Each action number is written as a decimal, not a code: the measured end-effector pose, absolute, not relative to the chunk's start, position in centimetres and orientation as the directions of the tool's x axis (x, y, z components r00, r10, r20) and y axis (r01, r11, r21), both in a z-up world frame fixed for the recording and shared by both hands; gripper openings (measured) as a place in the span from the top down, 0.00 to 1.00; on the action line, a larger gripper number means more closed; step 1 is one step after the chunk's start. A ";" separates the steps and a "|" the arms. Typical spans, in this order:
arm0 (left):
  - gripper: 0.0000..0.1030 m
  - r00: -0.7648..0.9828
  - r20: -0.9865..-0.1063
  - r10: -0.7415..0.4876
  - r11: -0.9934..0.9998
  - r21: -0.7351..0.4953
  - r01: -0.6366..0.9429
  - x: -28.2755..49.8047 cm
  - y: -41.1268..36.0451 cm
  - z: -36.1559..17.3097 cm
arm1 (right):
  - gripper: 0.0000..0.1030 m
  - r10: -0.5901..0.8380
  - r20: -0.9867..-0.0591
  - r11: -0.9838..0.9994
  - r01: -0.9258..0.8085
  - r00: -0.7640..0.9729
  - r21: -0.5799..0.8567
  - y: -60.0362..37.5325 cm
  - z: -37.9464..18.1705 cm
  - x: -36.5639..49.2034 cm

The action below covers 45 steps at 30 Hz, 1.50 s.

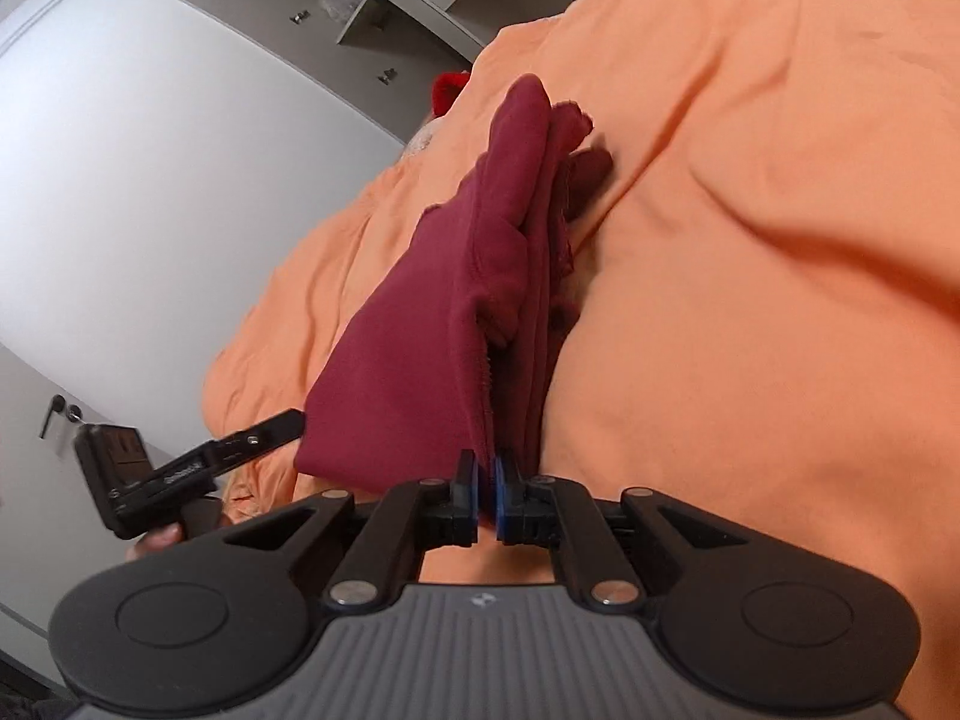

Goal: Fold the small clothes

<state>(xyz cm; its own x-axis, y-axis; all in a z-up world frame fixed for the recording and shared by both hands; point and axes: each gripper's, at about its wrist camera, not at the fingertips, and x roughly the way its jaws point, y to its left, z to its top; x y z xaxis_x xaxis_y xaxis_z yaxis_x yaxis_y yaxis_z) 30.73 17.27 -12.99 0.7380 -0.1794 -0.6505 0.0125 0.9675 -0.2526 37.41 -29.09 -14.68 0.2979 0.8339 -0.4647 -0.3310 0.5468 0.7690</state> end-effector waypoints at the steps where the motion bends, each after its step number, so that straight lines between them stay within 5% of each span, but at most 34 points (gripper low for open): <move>1: 0.10 0.741 -0.648 -0.177 0.968 -0.250 0.012 30.6 17.3 -12.9 | 0.75 0.840 -0.463 0.538 -0.324 0.284 0.778 -29.3 -14.1 37.5; 2: 0.10 0.746 -0.642 -0.175 0.968 -0.249 0.013 30.3 17.4 -12.6 | 0.51 0.844 -0.458 0.532 -0.323 0.280 0.782 -29.9 -13.3 37.6; 4: 0.10 0.759 -0.628 -0.172 0.968 -0.249 0.013 29.9 17.7 -12.1 | 0.25 0.839 -0.443 0.538 -0.361 0.315 0.762 -31.0 -11.1 37.9; 9: 0.10 0.780 -0.602 -0.173 0.964 -0.266 0.008 29.6 17.8 -11.2 | 0.23 0.751 -0.452 0.653 -0.445 0.481 0.613 -30.2 -6.0 44.1; 16: 0.06 0.799 -0.581 -0.152 0.980 -0.196 0.043 28.9 16.5 -10.6 | 0.38 0.715 -0.533 0.697 -0.404 0.453 0.593 -24.3 -8.4 54.3; 19: 0.03 0.811 -0.575 -0.104 0.987 -0.157 0.016 28.7 16.5 -10.3 | 0.78 0.752 -0.553 0.659 -0.383 0.360 0.647 -22.9 -10.7 56.9; 29: 0.03 0.808 -0.576 -0.126 0.984 -0.174 0.029 28.6 16.2 -9.6 | 0.83 0.856 -0.408 0.487 -0.229 0.319 0.843 -26.4 -19.1 59.6; 30: 0.03 0.811 -0.573 -0.120 0.987 -0.159 0.034 28.5 15.9 -9.4 | 0.80 0.855 -0.406 0.484 -0.216 0.324 0.848 -26.6 -19.4 59.5; 31: 0.03 0.816 -0.567 -0.117 0.989 -0.144 0.042 28.3 15.6 -9.2 | 0.67 0.850 -0.400 0.484 -0.208 0.343 0.850 -26.9 -19.2 59.2; 32: 0.02 0.819 -0.562 -0.114 0.990 -0.131 0.048 28.1 15.3 -9.0 | 0.38 0.838 -0.405 0.496 -0.203 0.365 0.844 -26.9 -18.5 58.9; 34: 0.01 0.824 -0.557 -0.099 0.993 -0.104 0.050 27.5 14.6 -8.7 | 0.09 0.835 -0.384 0.491 -0.220 0.394 0.843 -27.6 -16.3 57.5; 39: 0.01 0.829 -0.546 -0.121 0.993 -0.080 0.092 25.1 12.6 -7.5 | 0.00 0.776 -0.406 0.600 -0.367 0.482 0.711 -30.1 -7.4 48.3; 45: 0.01 0.834 -0.550 -0.054 0.999 -0.033 0.044 20.7 9.9 -5.8 | 0.00 0.583 -0.469 0.812 -0.465 0.663 0.351 -28.8 -0.9 31.7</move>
